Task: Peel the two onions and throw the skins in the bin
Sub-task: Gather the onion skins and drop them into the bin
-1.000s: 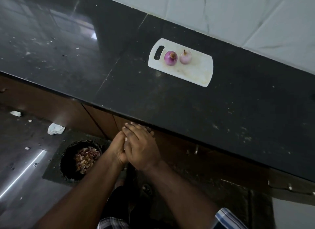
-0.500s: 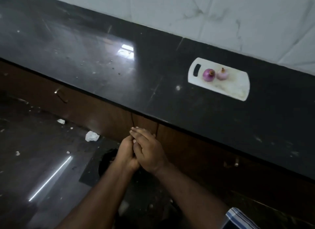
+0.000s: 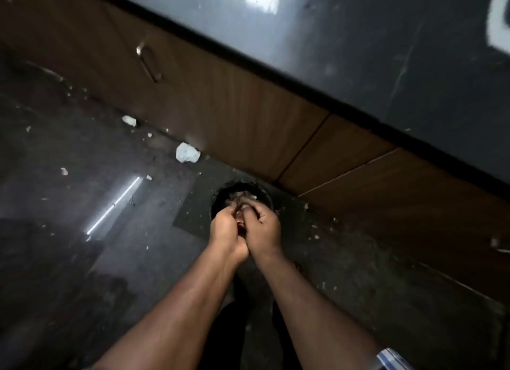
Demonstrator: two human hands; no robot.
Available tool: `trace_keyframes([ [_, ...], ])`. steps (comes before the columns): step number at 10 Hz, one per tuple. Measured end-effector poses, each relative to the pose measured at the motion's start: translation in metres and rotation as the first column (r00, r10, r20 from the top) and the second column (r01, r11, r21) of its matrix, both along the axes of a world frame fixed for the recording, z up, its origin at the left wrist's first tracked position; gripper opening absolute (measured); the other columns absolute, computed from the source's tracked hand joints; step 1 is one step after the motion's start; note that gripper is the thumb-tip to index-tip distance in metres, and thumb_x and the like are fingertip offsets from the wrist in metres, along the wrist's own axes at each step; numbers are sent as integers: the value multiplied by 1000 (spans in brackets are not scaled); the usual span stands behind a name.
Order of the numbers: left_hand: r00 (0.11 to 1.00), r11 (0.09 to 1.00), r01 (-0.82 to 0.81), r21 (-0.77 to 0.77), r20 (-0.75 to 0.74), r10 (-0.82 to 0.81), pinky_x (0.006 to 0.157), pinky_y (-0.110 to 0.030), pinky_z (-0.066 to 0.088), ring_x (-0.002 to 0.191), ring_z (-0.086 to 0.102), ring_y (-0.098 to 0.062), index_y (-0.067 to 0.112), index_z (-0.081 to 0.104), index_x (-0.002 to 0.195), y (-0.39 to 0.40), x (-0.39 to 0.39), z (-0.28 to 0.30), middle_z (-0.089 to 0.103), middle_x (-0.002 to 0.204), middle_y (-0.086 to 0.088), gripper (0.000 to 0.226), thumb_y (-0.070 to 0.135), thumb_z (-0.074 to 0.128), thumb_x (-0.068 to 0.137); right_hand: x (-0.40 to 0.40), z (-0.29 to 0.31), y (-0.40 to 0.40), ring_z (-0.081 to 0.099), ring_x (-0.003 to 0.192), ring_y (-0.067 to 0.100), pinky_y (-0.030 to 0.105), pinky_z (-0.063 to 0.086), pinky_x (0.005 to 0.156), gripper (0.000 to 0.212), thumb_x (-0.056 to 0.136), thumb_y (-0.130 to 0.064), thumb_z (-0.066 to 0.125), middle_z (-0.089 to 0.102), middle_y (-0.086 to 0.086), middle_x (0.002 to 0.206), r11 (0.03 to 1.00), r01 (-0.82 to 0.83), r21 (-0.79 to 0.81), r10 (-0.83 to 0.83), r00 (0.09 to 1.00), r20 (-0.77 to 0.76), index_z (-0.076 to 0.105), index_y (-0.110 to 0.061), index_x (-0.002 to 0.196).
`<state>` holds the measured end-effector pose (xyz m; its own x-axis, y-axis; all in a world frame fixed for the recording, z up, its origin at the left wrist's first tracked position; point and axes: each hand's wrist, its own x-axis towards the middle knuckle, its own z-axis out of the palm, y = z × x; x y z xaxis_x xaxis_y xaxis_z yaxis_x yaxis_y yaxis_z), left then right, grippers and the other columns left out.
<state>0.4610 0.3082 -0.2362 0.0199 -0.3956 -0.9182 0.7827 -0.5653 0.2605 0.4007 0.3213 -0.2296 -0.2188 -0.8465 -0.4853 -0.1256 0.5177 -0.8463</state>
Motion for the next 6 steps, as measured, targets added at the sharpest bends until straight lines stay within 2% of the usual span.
trace_keyframes([
  [1, 1000, 997, -26, 77, -12, 27, 110, -37, 45, 113, 66, -29, 1, 63, 127, -9, 8, -36, 70, 118, -18, 42, 28, 42, 102, 12, -49, -12, 69, 93, 14, 22, 54, 84, 27, 92, 5, 53, 73, 3, 96, 969, 194, 154, -217, 965, 148, 75, -11, 100],
  [2, 999, 998, 20, 66, -41, -17, 76, -29, 58, 73, 71, -20, 6, 69, 101, -25, 15, -83, 75, 79, -11, 47, 37, 34, 104, 14, -100, -31, 69, 77, 9, 21, 57, 72, 19, 93, -4, 56, 73, 5, 92, 872, 342, 351, -417, 893, 167, 74, -8, 94],
  [3, 998, 995, 65, 71, -18, -64, 97, -40, 52, 106, 69, -31, 5, 69, 119, -38, 24, -126, 73, 113, -19, 55, 42, 31, 104, 11, -154, -45, 70, 85, 25, 35, 58, 73, 22, 95, -30, 58, 75, 9, 94, 753, 323, 573, -498, 849, 176, 73, -13, 91],
  [4, 991, 992, 84, 95, 93, -93, 96, -46, 54, 105, 71, -32, 13, 69, 122, -40, 30, -167, 74, 114, -14, 51, 48, 46, 93, 9, -200, -46, 71, 89, 28, 38, 60, 75, 35, 95, -41, 56, 74, 12, 106, 718, 272, 641, -445, 887, 123, 72, -13, 109],
  [5, 971, 980, 174, 98, 150, -188, 99, -40, 51, 103, 70, -22, 18, 71, 113, -34, 19, -187, 75, 110, -6, 40, 46, 55, 90, 10, -220, -50, 69, 89, 23, 25, 55, 62, 40, 97, -41, 53, 72, 9, 111, 715, 255, 651, -446, 883, 144, 69, -11, 117],
  [6, 984, 998, -49, 32, -170, 54, 116, -20, 20, 109, 59, 0, -17, 54, 124, -33, 21, -215, 57, 134, -31, 68, 41, 24, 107, 28, -218, -60, 69, 77, 10, 24, 52, 70, 40, 102, -45, 45, 73, -3, 83, 787, 158, 596, -360, 903, 236, 68, -13, 109],
])
